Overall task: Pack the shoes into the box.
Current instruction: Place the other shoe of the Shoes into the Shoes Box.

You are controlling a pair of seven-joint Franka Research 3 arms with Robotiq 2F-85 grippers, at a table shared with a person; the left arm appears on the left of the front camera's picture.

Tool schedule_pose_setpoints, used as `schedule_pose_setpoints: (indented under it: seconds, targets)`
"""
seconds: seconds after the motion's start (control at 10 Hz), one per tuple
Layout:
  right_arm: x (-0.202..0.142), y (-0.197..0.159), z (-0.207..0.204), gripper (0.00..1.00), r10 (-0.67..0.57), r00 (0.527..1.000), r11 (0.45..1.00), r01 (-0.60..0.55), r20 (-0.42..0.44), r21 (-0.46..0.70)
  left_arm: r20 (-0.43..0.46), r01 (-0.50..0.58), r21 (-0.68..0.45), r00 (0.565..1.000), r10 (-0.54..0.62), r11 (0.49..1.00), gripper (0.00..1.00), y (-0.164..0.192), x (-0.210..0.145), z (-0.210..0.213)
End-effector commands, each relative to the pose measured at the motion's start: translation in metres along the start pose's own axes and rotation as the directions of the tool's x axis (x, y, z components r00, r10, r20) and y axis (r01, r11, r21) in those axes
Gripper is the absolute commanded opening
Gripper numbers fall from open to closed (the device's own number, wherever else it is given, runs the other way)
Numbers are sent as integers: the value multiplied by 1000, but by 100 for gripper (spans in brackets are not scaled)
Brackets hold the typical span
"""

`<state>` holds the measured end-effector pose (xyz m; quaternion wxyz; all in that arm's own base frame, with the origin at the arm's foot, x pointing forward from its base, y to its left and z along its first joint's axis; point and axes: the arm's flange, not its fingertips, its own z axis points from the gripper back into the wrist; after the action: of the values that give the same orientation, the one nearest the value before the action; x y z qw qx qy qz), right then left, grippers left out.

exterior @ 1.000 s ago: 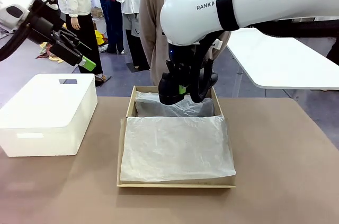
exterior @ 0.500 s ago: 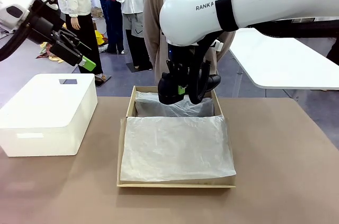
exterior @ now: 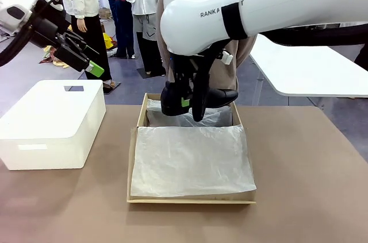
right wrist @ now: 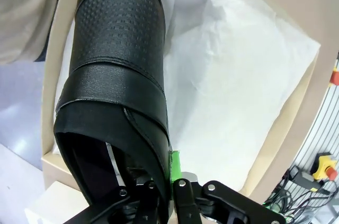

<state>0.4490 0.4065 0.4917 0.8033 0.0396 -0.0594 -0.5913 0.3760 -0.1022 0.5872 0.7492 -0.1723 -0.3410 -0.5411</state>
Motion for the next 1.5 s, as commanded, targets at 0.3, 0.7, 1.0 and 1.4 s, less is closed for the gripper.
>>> schedule_pose_setpoints:
  seconds: [0.3, 0.7, 1.0, 1.4]
  targets:
    - [-25, 13, -9, 0, -150, 989, 987, 149, 16, 62, 16, 12, -10, 1000, -12, 1000, 100, 1, -1, 1]
    - [-27, 7, -29, 0, -185, 983, 982, 184, 1, 47, 16, 12, -10, 1000, -12, 1000, 100, 1, -1, 1]
    - [-27, 7, -42, 0, -187, 982, 980, 187, 5, 66, 16, 12, -10, 1000, -12, 1000, 100, 1, -1, 1]
    - [-23, 7, -62, 0, -243, 970, 969, 242, 2, 50, 16, 12, -10, 1000, -12, 1000, 100, 1, -1, 1]
